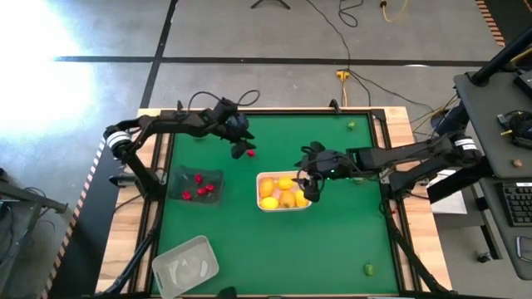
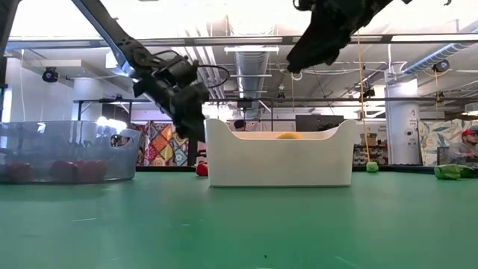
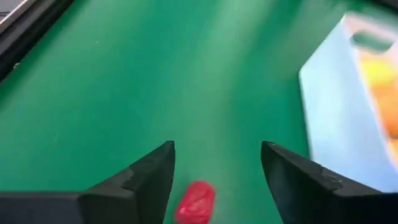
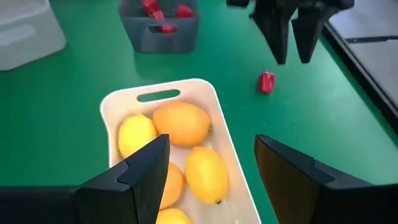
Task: Sort produce into baskets
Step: Put the red chili pepper into the black bin
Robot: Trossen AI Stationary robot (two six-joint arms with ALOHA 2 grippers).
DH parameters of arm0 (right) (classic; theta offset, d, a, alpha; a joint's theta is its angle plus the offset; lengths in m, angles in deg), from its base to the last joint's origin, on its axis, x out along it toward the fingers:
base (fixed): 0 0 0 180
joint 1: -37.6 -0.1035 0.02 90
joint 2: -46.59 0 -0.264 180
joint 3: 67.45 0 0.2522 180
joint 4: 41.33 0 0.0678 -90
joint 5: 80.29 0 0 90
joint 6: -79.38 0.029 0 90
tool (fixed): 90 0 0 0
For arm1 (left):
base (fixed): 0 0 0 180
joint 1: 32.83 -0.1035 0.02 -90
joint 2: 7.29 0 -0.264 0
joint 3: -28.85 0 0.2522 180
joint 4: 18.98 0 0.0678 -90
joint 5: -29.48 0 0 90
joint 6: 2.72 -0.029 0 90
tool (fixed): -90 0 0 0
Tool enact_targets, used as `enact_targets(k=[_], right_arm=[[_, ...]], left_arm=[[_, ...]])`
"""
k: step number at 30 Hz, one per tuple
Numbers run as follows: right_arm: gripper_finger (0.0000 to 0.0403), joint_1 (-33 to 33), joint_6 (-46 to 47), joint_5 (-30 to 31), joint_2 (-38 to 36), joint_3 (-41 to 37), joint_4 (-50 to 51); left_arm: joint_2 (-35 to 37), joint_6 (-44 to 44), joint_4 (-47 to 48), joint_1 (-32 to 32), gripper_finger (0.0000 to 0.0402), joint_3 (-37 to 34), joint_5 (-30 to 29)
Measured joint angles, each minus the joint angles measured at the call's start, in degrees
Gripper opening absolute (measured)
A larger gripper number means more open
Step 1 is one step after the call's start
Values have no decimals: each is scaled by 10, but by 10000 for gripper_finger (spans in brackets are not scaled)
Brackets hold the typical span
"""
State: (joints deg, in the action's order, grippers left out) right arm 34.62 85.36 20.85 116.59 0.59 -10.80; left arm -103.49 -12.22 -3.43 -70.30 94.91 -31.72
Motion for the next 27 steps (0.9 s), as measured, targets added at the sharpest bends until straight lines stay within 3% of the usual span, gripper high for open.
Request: enact_targets(k=[4,8,10,19,27], right_arm=[[226,0,0,0,-28,-9,7],[225,0,-9,0,-43,-11,22],[226,0,-28,0,-47,-11,22],[226,26,-82,9,-47,-3,14],[226,35,-73,8,-47,-3,14]], left_arm=[[-14,-94,28,-1,247,6,-24],[-18,-202,52,11,253,6,-84],[-19,-213,56,15,254,5,-100],[-44,-224,60,20,254,6,-66],[-97,-224,83,37,254,38,-100]])
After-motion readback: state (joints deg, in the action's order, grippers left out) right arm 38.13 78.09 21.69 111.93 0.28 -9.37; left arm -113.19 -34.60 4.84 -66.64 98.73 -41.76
